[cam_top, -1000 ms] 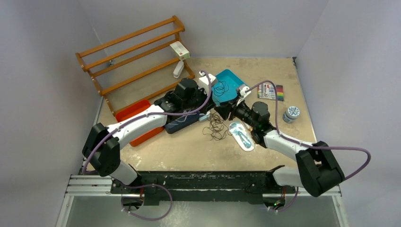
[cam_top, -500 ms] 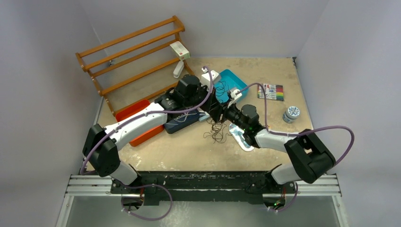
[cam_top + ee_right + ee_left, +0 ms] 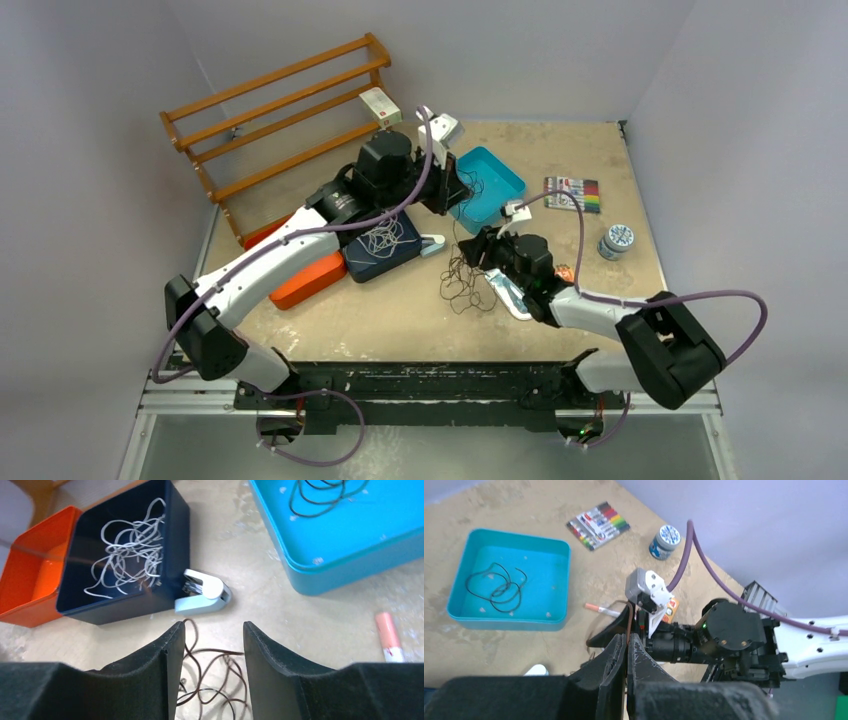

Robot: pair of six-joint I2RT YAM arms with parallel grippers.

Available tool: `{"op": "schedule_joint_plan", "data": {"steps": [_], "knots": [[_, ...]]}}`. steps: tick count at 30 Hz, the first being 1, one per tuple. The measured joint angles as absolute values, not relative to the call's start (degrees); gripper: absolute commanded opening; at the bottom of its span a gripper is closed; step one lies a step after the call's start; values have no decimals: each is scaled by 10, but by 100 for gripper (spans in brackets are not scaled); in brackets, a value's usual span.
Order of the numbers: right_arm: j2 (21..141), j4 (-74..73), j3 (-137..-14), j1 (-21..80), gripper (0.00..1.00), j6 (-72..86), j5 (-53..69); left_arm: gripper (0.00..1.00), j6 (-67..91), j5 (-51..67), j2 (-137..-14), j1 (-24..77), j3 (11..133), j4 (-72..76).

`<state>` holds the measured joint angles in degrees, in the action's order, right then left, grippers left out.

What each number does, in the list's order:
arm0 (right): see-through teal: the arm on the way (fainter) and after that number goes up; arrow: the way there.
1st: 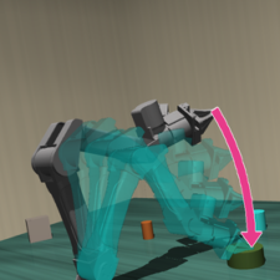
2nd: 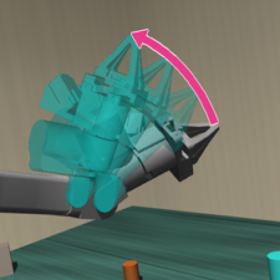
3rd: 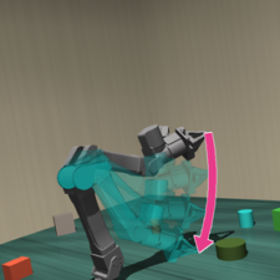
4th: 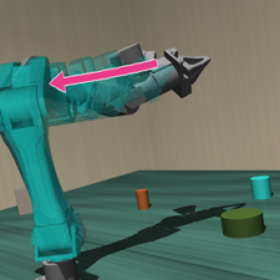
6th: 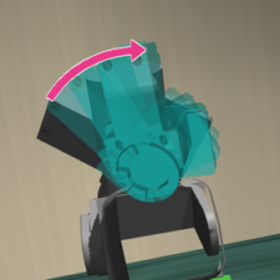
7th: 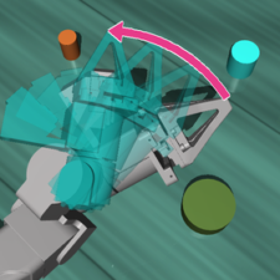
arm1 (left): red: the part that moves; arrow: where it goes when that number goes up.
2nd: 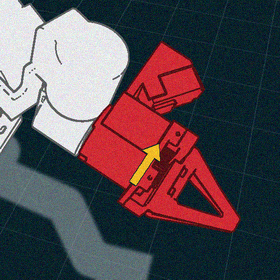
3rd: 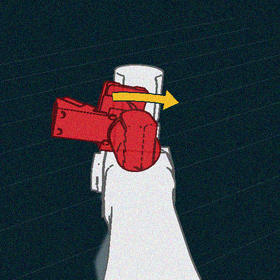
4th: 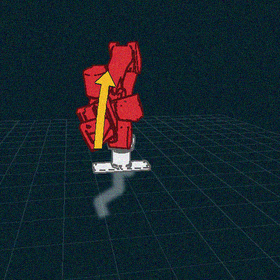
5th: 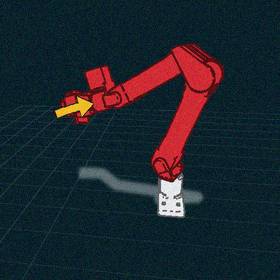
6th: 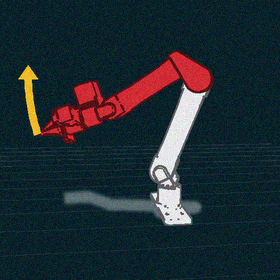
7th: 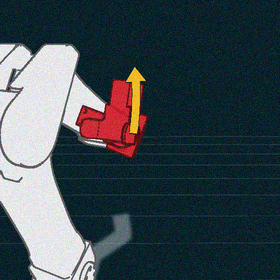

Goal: Untangle the cables

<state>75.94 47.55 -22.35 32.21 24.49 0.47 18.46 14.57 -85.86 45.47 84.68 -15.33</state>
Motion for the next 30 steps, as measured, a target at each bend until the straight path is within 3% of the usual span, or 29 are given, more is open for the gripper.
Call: {"op": "schedule_joint_plan", "data": {"steps": [12,30], "knots": [[730,380,-190,322,51,324,-71,0,169,50,-824,455,956,-197],[731,352,-173,322,52,382,-109,0,121,-129,-795,455,984,-241]]}}
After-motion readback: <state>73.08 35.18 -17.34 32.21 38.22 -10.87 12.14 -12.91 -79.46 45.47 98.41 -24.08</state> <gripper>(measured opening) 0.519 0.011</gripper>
